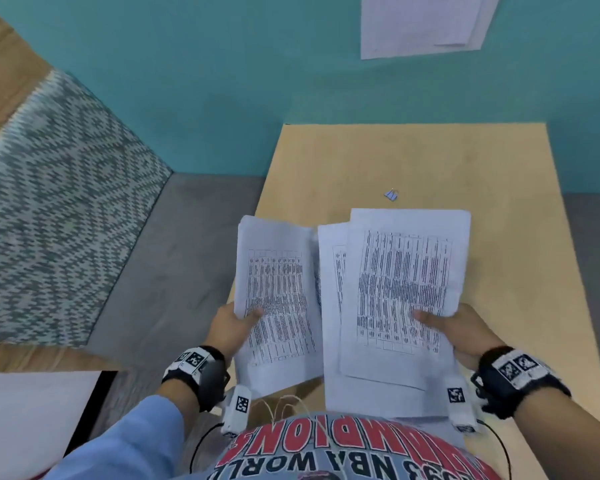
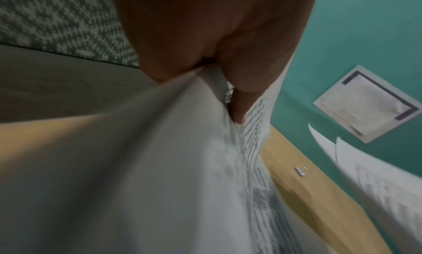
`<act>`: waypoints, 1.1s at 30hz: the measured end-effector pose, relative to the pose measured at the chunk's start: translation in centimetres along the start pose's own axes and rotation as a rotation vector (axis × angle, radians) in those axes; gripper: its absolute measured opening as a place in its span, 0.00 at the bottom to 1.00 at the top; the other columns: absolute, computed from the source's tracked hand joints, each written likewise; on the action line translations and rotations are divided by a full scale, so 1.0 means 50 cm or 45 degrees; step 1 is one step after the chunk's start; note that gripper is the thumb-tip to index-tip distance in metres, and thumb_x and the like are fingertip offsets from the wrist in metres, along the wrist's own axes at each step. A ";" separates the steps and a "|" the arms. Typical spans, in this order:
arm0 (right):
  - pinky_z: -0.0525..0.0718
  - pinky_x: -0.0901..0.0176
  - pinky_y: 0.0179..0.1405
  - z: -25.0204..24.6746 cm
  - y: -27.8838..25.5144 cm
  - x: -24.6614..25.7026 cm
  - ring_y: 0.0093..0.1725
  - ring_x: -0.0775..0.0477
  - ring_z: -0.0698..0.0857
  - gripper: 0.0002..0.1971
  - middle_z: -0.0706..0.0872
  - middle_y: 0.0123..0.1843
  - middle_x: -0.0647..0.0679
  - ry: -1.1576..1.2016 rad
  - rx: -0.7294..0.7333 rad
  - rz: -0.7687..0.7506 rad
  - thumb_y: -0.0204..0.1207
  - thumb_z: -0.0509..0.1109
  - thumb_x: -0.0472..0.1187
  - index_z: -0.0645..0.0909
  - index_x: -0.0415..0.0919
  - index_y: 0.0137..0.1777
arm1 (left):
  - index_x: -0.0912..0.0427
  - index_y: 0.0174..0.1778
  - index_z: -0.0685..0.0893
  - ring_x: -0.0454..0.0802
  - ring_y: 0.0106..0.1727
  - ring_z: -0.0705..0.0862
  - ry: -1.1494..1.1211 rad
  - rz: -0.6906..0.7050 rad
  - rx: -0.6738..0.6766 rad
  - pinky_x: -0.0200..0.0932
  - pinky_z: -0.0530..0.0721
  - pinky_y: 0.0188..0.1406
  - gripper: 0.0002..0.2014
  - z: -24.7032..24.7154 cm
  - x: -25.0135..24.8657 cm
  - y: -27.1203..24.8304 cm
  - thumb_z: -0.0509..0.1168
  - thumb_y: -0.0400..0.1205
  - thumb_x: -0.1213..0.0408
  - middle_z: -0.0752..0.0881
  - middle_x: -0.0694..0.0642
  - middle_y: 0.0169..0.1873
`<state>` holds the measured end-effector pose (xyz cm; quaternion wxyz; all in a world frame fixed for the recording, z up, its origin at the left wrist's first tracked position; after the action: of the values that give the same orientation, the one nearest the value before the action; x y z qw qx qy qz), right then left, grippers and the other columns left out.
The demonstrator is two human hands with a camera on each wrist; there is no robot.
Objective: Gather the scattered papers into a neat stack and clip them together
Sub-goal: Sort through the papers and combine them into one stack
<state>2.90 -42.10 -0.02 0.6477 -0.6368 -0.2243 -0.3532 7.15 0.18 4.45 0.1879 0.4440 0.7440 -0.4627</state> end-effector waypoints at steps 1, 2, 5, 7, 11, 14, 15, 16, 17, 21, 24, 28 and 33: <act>0.65 0.38 0.87 0.000 -0.004 0.007 0.77 0.44 0.81 0.38 0.86 0.75 0.46 0.039 0.018 -0.016 0.65 0.88 0.43 0.81 0.38 0.76 | 0.56 0.54 0.88 0.55 0.46 0.92 -0.027 0.027 0.027 0.41 0.86 0.42 0.10 0.014 -0.014 -0.005 0.77 0.85 0.54 0.93 0.50 0.42; 0.65 0.37 0.88 0.002 -0.008 0.014 0.78 0.45 0.80 0.41 0.86 0.77 0.46 0.065 0.034 -0.037 0.63 0.88 0.44 0.80 0.39 0.78 | 0.57 0.55 0.88 0.48 0.44 0.93 -0.041 0.058 0.069 0.38 0.86 0.41 0.10 0.027 -0.029 -0.011 0.77 0.85 0.55 0.92 0.44 0.38; 0.63 0.35 0.88 0.019 -0.009 0.029 0.81 0.45 0.78 0.51 0.84 0.79 0.47 0.108 0.045 -0.052 0.56 0.93 0.50 0.78 0.38 0.81 | 0.62 0.64 0.89 0.38 0.47 0.94 -0.146 0.076 0.199 0.46 0.92 0.61 0.17 0.067 -0.072 -0.029 0.77 0.85 0.55 0.96 0.40 0.43; 0.63 0.41 0.86 0.037 -0.012 0.040 0.80 0.46 0.77 0.46 0.83 0.78 0.49 0.081 0.048 -0.073 0.63 0.92 0.47 0.77 0.37 0.81 | 0.56 0.71 0.89 0.42 0.56 0.96 -0.282 0.057 0.244 0.49 0.93 0.65 0.19 0.087 -0.098 -0.041 0.75 0.86 0.53 0.97 0.44 0.55; 0.75 0.55 0.70 0.079 -0.024 0.058 0.63 0.55 0.87 0.26 0.90 0.64 0.54 -0.034 0.112 -0.146 0.75 0.84 0.41 0.84 0.42 0.72 | 0.44 0.67 0.87 0.33 0.56 0.93 -0.386 0.061 0.330 0.31 0.89 0.52 0.21 0.106 -0.136 -0.073 0.69 0.83 0.39 0.94 0.39 0.58; 0.78 0.50 0.76 0.106 -0.031 0.065 0.67 0.53 0.88 0.28 0.91 0.69 0.53 -0.056 0.160 -0.148 0.73 0.86 0.45 0.84 0.46 0.73 | 0.51 0.66 0.90 0.48 0.60 0.96 -0.377 0.075 0.370 0.52 0.92 0.66 0.20 0.110 -0.142 -0.085 0.78 0.80 0.48 0.96 0.51 0.61; 0.76 0.47 0.79 0.111 -0.031 0.067 0.70 0.52 0.87 0.29 0.90 0.70 0.53 -0.022 0.171 -0.143 0.73 0.85 0.44 0.84 0.46 0.74 | 0.52 0.66 0.90 0.51 0.62 0.96 -0.367 0.074 0.361 0.58 0.90 0.70 0.19 0.110 -0.138 -0.084 0.80 0.80 0.53 0.97 0.51 0.61; 0.75 0.46 0.81 0.115 -0.032 0.073 0.72 0.51 0.86 0.30 0.90 0.71 0.53 0.021 0.175 -0.155 0.74 0.85 0.42 0.82 0.46 0.76 | 0.53 0.66 0.91 0.52 0.62 0.96 -0.367 0.079 0.349 0.61 0.89 0.72 0.18 0.110 -0.135 -0.083 0.81 0.81 0.56 0.97 0.51 0.60; 0.75 0.45 0.81 0.117 -0.036 0.081 0.73 0.51 0.85 0.31 0.89 0.72 0.52 0.078 0.180 -0.165 0.75 0.84 0.40 0.81 0.46 0.78 | 0.54 0.67 0.91 0.53 0.63 0.95 -0.371 0.088 0.336 0.62 0.88 0.74 0.18 0.108 -0.132 -0.081 0.81 0.81 0.58 0.97 0.51 0.60; 0.82 0.41 0.76 0.100 -0.054 0.117 0.71 0.44 0.89 0.32 0.91 0.71 0.46 0.299 0.210 -0.153 0.73 0.82 0.39 0.79 0.43 0.78 | 0.57 0.72 0.89 0.56 0.68 0.93 -0.477 0.137 0.364 0.64 0.85 0.78 0.20 0.098 -0.134 -0.074 0.79 0.83 0.64 0.95 0.54 0.66; 0.87 0.43 0.71 0.091 -0.070 0.141 0.68 0.42 0.91 0.23 0.93 0.68 0.42 0.198 0.242 -0.243 0.75 0.79 0.36 0.85 0.36 0.71 | 0.59 0.73 0.89 0.58 0.68 0.93 -0.509 0.175 0.384 0.65 0.84 0.78 0.19 0.099 -0.139 -0.067 0.77 0.85 0.65 0.95 0.55 0.66; 0.86 0.42 0.71 0.091 -0.082 0.154 0.66 0.42 0.93 0.25 0.95 0.63 0.46 0.009 0.125 -0.459 0.69 0.84 0.41 0.89 0.39 0.68 | 0.61 0.69 0.91 0.58 0.66 0.94 -0.512 0.224 0.380 0.64 0.87 0.75 0.15 0.097 -0.161 -0.072 0.75 0.85 0.71 0.96 0.57 0.63; 0.92 0.54 0.60 0.117 -0.096 0.156 0.59 0.51 0.95 0.22 0.97 0.59 0.48 -0.085 -0.013 -0.670 0.72 0.86 0.35 0.90 0.38 0.66 | 0.52 0.63 0.90 0.56 0.65 0.94 -0.514 0.340 0.267 0.55 0.91 0.67 0.18 0.096 -0.189 -0.077 0.81 0.80 0.72 0.96 0.57 0.61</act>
<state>5.31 -37.38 9.48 0.5225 -0.5710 -0.4017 -0.4895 8.39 -9.22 10.57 0.3447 0.4541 0.5742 -0.5876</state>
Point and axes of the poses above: each hand's wrist, its own y-axis towards the middle knuckle, its own z-axis out of the palm, x = y × z, the point moved 2 cm from there along y, towards the middle knuckle
